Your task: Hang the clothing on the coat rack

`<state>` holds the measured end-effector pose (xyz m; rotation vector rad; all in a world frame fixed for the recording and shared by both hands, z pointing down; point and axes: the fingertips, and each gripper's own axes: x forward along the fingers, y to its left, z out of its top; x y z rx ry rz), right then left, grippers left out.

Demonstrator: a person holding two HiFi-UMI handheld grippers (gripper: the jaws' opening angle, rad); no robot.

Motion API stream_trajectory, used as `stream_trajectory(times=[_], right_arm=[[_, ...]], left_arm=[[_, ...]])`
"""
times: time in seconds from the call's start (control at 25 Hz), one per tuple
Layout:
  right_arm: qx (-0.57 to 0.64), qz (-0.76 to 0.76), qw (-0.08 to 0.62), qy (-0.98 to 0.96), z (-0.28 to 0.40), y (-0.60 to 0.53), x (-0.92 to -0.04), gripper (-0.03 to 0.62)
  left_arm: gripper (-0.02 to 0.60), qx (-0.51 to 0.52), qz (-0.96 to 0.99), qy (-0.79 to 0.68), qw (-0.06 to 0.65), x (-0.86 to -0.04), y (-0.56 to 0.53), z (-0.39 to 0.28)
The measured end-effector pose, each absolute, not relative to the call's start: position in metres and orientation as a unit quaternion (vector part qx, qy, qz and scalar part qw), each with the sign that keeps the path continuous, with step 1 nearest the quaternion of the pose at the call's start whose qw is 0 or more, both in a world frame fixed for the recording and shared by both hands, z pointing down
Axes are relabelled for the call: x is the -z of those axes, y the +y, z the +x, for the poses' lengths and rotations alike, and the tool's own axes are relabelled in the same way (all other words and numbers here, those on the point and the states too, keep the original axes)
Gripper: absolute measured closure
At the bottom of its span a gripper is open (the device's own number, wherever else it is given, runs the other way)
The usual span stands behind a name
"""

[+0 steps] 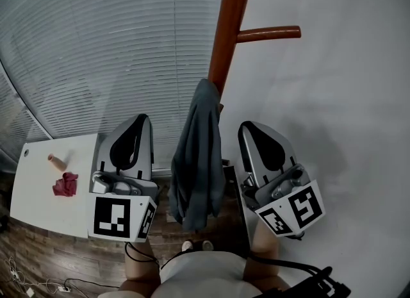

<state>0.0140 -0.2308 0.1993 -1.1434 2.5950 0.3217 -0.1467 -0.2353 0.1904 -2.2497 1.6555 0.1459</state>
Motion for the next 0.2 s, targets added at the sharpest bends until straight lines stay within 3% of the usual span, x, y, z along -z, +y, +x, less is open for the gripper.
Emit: stream_trajectory(times=[0.2], right_arm=[[-0.107, -0.390, 0.151, 0.902, 0.0134, -0.2375, -0.2052, 0.574]], left_arm=[[0.569, -0.037, -0.788, 0.592, 0.163, -0.2004, -0.2455, -0.1476]])
